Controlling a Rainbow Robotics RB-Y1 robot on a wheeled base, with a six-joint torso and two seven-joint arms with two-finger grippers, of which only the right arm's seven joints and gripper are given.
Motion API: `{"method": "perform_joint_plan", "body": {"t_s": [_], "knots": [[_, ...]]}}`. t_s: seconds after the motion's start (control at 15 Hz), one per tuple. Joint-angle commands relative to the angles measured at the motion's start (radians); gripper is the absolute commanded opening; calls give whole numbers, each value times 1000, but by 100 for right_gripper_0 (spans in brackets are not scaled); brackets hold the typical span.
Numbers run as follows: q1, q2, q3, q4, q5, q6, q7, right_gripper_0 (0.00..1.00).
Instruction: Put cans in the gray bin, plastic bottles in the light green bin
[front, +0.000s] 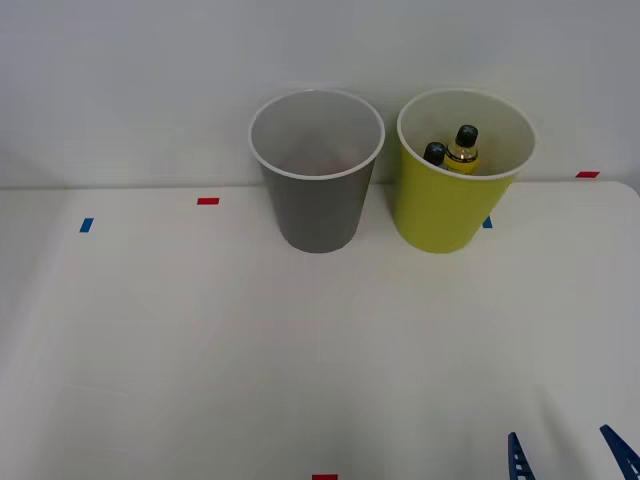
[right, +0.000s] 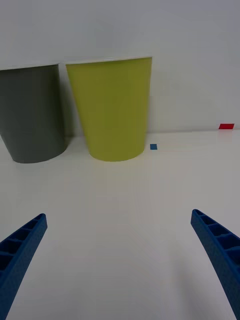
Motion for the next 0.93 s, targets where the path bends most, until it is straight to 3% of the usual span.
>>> {"method": "perform_joint_plan", "body": {"t_s": [0.07,0.33,0.53,0.67,0.93], "knots": [[-1,7,7,26,4,-17,11,100],[-3,-13,16,31,-29,-55,-5,100],[-6,-65,-14,31,-37,-84,-32,100],[-4,-71,-21,31,-31,-90,-109,100],[-3,-81,-54,31,-12,-103,-121,100]]}}
